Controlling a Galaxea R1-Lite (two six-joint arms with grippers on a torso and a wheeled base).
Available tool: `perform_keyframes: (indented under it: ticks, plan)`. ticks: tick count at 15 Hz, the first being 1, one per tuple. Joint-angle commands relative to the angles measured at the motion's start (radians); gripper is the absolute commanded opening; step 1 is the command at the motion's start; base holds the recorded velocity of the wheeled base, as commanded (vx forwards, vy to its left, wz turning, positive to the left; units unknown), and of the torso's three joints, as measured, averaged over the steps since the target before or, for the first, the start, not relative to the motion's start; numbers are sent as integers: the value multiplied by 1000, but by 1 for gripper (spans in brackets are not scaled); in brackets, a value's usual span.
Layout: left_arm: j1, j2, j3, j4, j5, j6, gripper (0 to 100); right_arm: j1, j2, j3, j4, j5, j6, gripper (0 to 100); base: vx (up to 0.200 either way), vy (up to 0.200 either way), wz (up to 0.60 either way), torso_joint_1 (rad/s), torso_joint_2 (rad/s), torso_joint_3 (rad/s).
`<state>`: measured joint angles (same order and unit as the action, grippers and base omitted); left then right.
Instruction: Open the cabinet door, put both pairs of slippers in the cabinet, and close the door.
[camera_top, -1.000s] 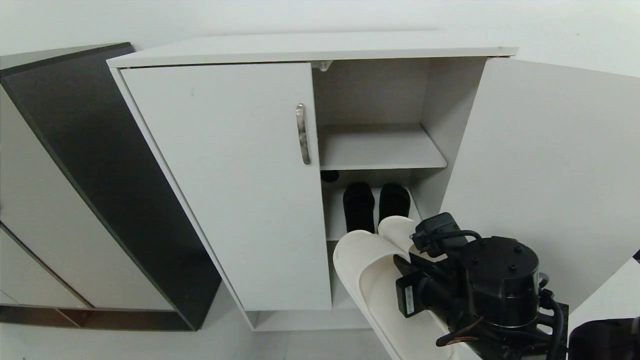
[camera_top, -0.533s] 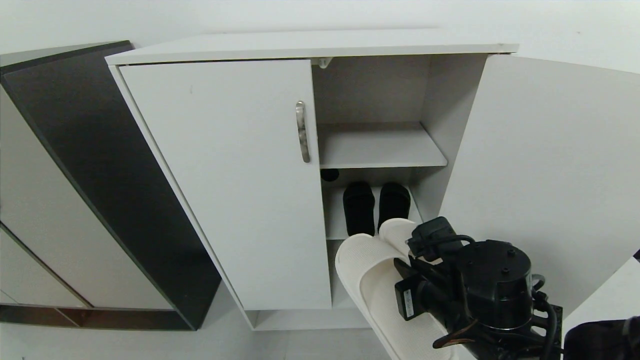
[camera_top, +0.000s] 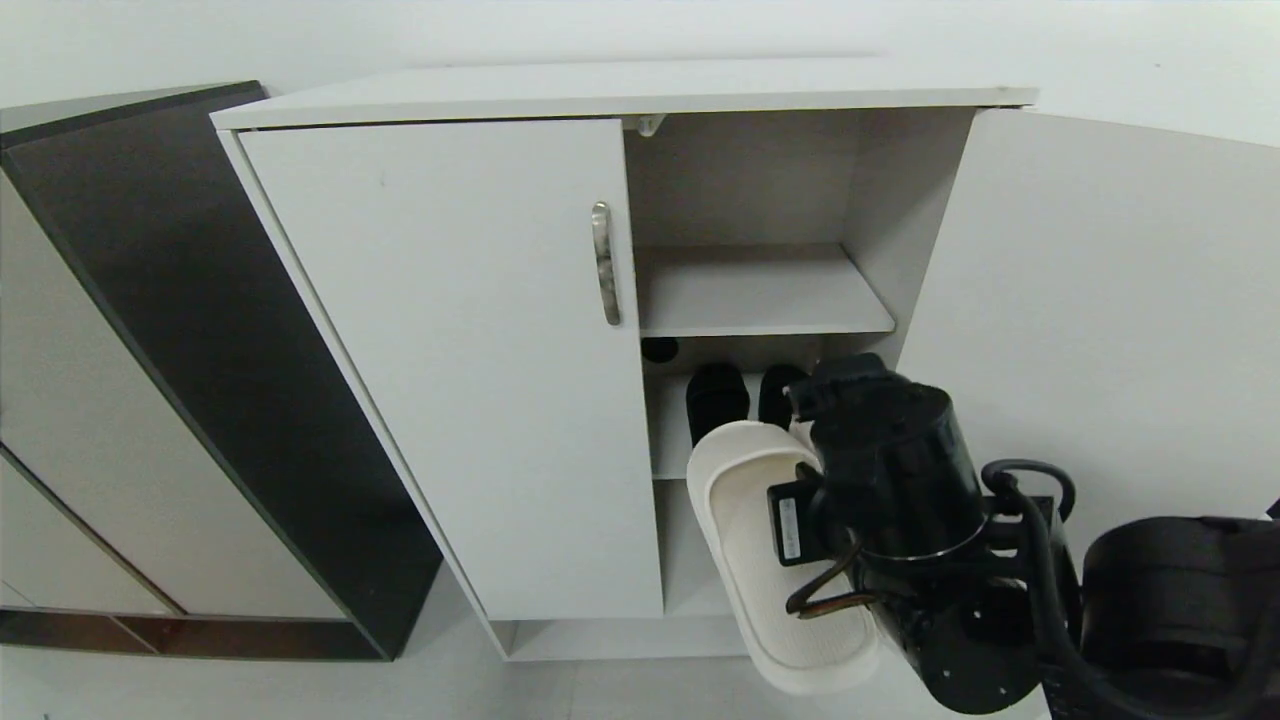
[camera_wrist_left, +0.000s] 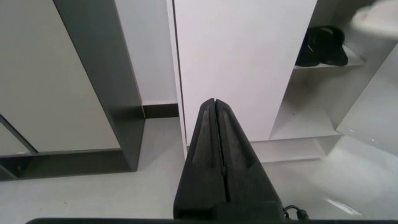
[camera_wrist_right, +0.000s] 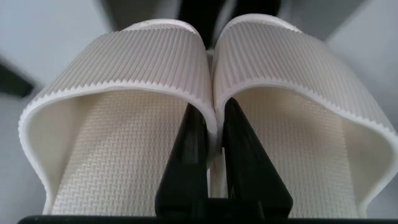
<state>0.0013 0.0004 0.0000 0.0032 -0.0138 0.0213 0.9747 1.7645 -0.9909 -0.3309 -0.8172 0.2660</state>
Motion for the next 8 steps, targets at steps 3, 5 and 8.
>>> perform_keyframes:
  ticks: [3,5,8]
  plan:
    - [0,1,0,0,0,-3,0,19,-33,-161,87,-66,4,0,0,0,0,0,0,0]
    - [0,1,0,0,0,-3,0,9,-33,-164,49,-66,-39,0,0,0,0,0,0,0]
    - [0,1,0,0,0,-4,0,6,-25,-158,-68,-65,-120,0,0,0,0,0,0,0]
